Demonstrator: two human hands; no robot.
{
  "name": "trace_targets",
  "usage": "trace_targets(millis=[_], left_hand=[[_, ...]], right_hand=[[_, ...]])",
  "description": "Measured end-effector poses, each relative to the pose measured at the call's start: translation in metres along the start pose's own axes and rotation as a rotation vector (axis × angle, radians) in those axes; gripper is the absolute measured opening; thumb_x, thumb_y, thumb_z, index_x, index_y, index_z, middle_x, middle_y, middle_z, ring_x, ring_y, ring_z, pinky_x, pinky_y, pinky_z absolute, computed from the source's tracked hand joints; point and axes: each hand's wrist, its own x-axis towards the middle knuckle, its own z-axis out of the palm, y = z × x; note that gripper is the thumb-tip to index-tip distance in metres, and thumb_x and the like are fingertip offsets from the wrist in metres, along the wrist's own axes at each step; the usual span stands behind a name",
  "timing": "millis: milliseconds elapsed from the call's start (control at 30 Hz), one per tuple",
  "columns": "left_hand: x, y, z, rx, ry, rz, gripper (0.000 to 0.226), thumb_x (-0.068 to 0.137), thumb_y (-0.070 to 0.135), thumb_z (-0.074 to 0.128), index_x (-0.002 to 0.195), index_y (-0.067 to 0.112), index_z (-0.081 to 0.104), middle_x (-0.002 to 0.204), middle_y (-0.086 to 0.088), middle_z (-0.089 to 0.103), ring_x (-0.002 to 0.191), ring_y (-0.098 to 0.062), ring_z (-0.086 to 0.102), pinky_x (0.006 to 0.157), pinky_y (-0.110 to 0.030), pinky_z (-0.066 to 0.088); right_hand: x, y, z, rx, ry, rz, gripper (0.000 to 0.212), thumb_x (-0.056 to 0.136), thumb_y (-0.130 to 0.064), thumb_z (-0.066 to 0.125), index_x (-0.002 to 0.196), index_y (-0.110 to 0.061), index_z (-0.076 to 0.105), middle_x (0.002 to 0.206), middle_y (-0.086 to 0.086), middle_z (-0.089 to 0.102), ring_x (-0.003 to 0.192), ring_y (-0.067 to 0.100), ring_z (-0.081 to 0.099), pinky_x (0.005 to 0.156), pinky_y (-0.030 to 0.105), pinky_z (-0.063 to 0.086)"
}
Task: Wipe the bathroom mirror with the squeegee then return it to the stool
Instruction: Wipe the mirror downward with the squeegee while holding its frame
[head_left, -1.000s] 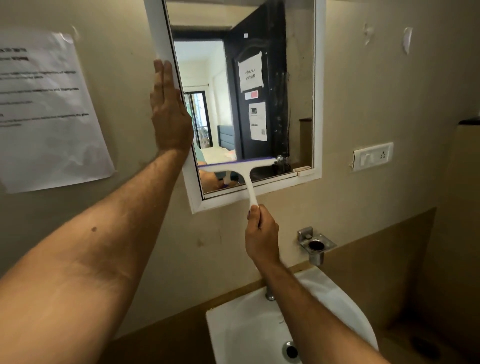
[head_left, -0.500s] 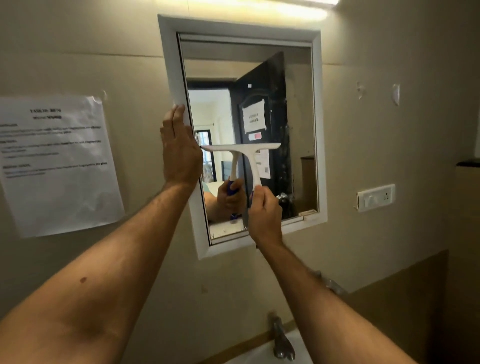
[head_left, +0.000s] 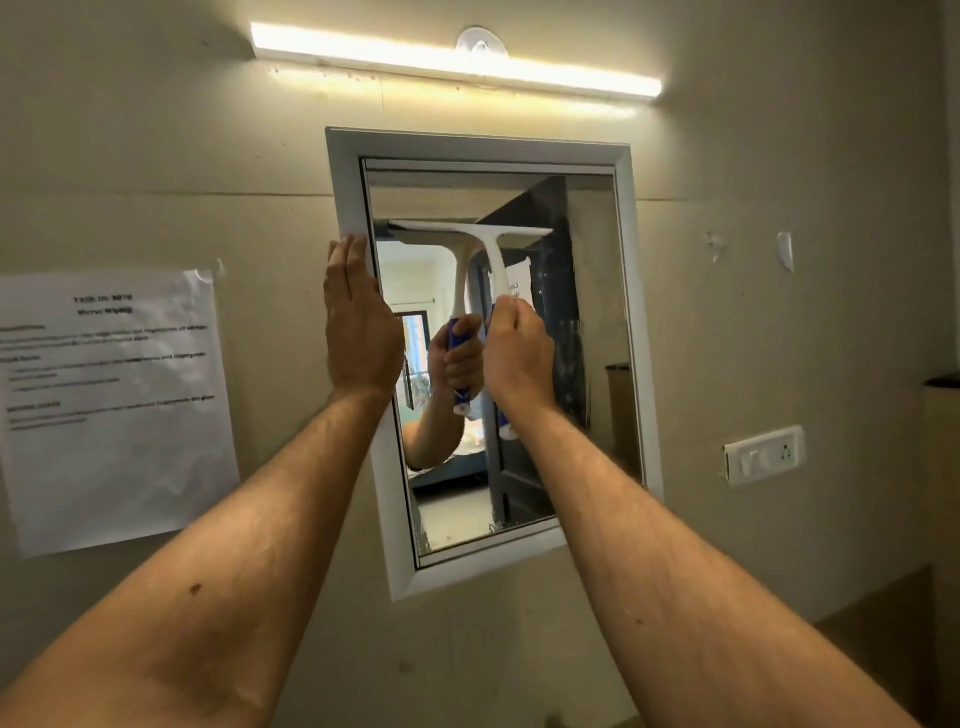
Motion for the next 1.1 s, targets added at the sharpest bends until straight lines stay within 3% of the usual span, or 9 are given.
trace_targets(millis=[100, 267, 467, 667, 867, 1000, 1100], left_hand=[[0.001, -0.003, 0.003, 0.006, -0.006, 0.005, 0.060, 0.090, -0.010, 0.044, 0.146, 0.007, 0.031, 0.150, -0.012, 0.031, 0.143, -0.023, 0.024, 0.117, -0.033, 0.027], [-0.004, -0.001, -0.004, -0.012, -0.014, -0.004, 0.048, 0.098, 0.000, 0.036, 0.145, 0.008, 0.032, 0.151, -0.010, 0.030, 0.144, -0.021, 0.020, 0.116, -0.017, 0.012], [-0.003, 0.002, -0.002, -0.031, 0.011, 0.028, 0.042, 0.103, 0.015, 0.034, 0.144, 0.006, 0.034, 0.150, -0.012, 0.032, 0.144, -0.022, 0.022, 0.116, -0.013, 0.009], [0.001, 0.007, 0.004, -0.030, 0.028, 0.027, 0.043, 0.103, 0.018, 0.034, 0.145, 0.006, 0.034, 0.151, -0.012, 0.031, 0.145, -0.021, 0.020, 0.118, -0.018, 0.012], [-0.008, 0.007, 0.002, -0.002, 0.037, 0.047, 0.042, 0.103, 0.015, 0.035, 0.143, 0.002, 0.037, 0.149, -0.017, 0.035, 0.143, -0.028, 0.024, 0.115, -0.011, 0.005], [-0.011, 0.002, -0.001, 0.009, 0.019, 0.046, 0.043, 0.104, 0.019, 0.031, 0.144, 0.004, 0.035, 0.150, -0.016, 0.032, 0.144, -0.025, 0.021, 0.115, -0.011, 0.006], [-0.009, 0.003, -0.001, 0.013, 0.021, 0.045, 0.044, 0.104, 0.021, 0.030, 0.144, 0.005, 0.034, 0.151, -0.014, 0.032, 0.145, -0.024, 0.020, 0.115, -0.010, 0.005]], right_hand=[[-0.012, 0.024, -0.005, -0.051, -0.012, 0.015, 0.033, 0.104, -0.038, 0.032, 0.085, -0.023, 0.054, 0.076, -0.005, 0.052, 0.075, 0.011, 0.053, 0.068, 0.030, 0.042], [-0.029, 0.054, -0.020, -0.092, -0.047, 0.002, 0.029, 0.104, -0.034, 0.035, 0.080, -0.027, 0.051, 0.073, -0.008, 0.051, 0.069, 0.009, 0.050, 0.063, 0.026, 0.039], [0.025, 0.000, -0.038, 0.090, -0.001, -0.011, 0.014, 0.103, -0.028, 0.035, 0.098, -0.029, 0.048, 0.078, -0.006, 0.058, 0.064, 0.005, 0.057, 0.061, 0.022, 0.045], [0.023, 0.036, -0.048, 0.056, 0.013, 0.013, 0.021, 0.099, -0.039, 0.038, 0.089, -0.042, 0.056, 0.088, -0.002, 0.064, 0.079, 0.014, 0.059, 0.073, 0.035, 0.049], [0.000, 0.050, -0.047, 0.057, 0.001, 0.031, 0.022, 0.092, -0.038, 0.040, 0.085, -0.035, 0.060, 0.080, 0.001, 0.063, 0.075, 0.020, 0.059, 0.071, 0.042, 0.051], [0.034, 0.004, -0.046, 0.116, 0.012, -0.037, 0.023, 0.100, -0.029, 0.039, 0.098, -0.025, 0.061, 0.083, 0.005, 0.064, 0.075, 0.019, 0.061, 0.073, 0.039, 0.053], [0.050, -0.005, -0.058, 0.170, -0.011, 0.011, 0.025, 0.104, -0.025, 0.036, 0.103, -0.019, 0.060, 0.076, 0.006, 0.057, 0.063, 0.014, 0.054, 0.060, 0.031, 0.047]])
